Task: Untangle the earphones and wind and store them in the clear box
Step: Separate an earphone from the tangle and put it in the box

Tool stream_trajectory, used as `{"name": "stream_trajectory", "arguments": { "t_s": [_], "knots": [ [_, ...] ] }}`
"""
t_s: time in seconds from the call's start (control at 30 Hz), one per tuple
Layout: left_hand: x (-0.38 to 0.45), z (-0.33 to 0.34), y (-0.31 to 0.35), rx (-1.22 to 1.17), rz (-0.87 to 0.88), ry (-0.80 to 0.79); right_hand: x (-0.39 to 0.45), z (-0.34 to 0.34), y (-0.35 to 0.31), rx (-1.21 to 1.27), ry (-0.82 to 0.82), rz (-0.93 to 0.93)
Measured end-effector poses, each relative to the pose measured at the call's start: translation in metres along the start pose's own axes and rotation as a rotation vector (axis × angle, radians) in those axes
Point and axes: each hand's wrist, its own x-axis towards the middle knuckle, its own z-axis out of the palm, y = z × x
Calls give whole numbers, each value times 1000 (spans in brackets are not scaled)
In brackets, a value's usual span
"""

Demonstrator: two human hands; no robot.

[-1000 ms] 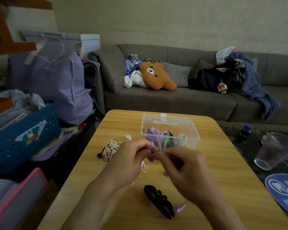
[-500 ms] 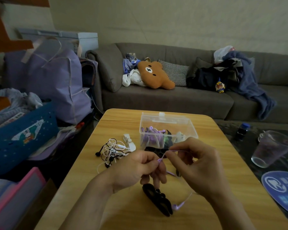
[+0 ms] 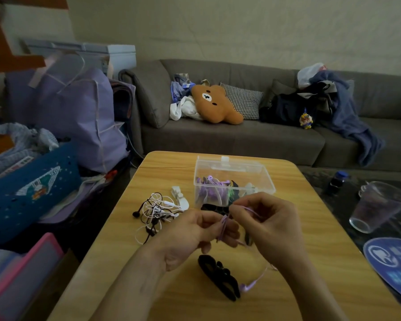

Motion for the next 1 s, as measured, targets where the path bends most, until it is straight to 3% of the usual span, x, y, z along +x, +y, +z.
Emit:
{"name": "stream_trajectory", "arguments": {
  "t_s": [0.07,0.13,0.23,0.3,0.47,0.6,0.8,1.0],
  "knots": [
    [0,3,-2,-16,-15,5,1,-2,-2,-9,9,22],
    [4,6,-6,-33,-58,124,1,-6,-4,-18,-45,40],
    [11,9,-11,-117,-89,337,-1,-13,-8,-12,-257,58],
    [13,7,-13,-102,-79,384,-2,-13,-10,7,-336,53],
    [7,8,-8,-30,-40,103,3,-9,-3,110,-170,47],
    [2,6,2,-111,-14,-52,8,-14,8,143,-42,135],
    [3,0,5,-295,-43,-84,11,-12,18,113,-15,249],
    [1,-2,14,-581,21,71,10,-4,25,-71,-156,268]
  ]
}}
